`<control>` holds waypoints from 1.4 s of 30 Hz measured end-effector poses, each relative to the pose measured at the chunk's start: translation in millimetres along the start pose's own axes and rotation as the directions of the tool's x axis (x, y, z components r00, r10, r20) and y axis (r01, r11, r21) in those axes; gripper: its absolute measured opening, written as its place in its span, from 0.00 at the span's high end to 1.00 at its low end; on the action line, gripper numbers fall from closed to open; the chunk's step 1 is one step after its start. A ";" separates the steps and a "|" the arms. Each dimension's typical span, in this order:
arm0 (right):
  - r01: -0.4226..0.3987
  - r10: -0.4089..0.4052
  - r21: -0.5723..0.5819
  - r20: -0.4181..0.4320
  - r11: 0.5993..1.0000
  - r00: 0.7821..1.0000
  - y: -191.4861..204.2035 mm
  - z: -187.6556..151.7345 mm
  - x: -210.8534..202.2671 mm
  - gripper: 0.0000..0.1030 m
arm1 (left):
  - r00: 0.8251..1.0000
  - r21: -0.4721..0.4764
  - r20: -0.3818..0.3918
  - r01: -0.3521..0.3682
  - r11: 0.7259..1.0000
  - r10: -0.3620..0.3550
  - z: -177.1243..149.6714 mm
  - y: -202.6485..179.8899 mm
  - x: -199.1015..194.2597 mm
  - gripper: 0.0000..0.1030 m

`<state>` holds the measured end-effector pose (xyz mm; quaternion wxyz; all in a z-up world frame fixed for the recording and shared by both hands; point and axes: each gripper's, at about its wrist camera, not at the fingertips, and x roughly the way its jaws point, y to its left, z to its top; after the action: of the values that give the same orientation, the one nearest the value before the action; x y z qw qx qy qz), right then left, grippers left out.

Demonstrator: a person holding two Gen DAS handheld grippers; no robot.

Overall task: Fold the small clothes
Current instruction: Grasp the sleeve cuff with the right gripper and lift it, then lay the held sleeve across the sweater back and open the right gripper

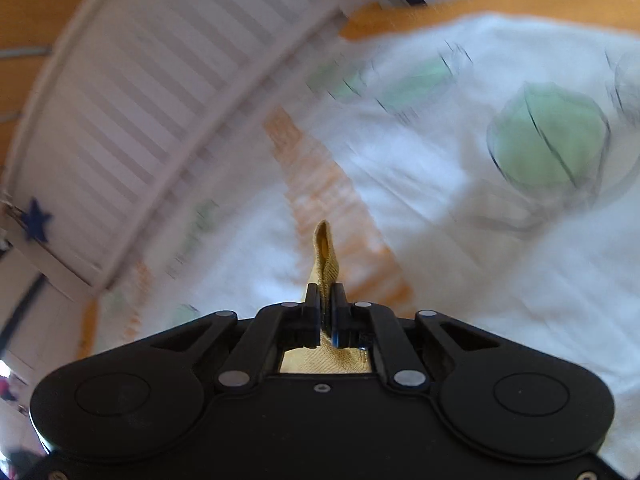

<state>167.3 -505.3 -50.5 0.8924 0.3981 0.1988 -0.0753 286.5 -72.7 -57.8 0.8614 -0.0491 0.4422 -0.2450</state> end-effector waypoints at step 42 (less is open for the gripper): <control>-0.416 0.186 -0.392 -0.506 0.820 0.843 290.7 -262.3 139.1 0.24 | 0.992 -0.204 0.108 -0.042 0.978 0.065 -49.3 161.6 -110.4 0.55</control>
<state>301.6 -112.5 -68.8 0.8935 0.1937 0.3425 0.2163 255.0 126.6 -54.8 0.8822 -0.1378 0.4159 -0.1724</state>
